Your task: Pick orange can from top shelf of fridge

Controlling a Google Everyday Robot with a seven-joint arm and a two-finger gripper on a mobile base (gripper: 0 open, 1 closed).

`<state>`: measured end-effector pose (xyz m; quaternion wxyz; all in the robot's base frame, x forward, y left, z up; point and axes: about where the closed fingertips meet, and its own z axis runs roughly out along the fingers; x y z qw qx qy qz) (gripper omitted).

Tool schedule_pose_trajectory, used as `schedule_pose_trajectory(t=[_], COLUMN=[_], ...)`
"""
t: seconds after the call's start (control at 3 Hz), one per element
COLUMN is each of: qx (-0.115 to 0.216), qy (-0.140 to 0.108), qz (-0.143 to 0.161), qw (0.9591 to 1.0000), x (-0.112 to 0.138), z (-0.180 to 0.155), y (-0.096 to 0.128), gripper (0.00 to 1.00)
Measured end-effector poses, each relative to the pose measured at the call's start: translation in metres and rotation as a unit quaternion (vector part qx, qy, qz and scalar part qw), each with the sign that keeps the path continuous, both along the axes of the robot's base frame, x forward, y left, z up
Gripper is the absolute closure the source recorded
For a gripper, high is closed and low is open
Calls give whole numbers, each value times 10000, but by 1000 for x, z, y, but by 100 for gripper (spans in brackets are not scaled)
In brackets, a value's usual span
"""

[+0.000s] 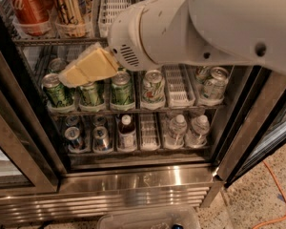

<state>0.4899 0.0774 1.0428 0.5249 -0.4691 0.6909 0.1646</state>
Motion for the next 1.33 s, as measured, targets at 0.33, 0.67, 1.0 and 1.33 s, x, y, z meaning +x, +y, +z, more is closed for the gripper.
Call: schedule_pose_trajectory(t=[0.33, 0.67, 1.0, 1.33], qx=[233, 451, 701, 869], qy=[-224, -297, -84, 121], qz=[-166, -268, -319, -388], qw=[9993, 9982, 9970, 9954], x=[2, 4, 8, 12], z=[13, 18, 6, -10], y=[12, 24, 30, 31], gripper=[0, 0, 0, 0])
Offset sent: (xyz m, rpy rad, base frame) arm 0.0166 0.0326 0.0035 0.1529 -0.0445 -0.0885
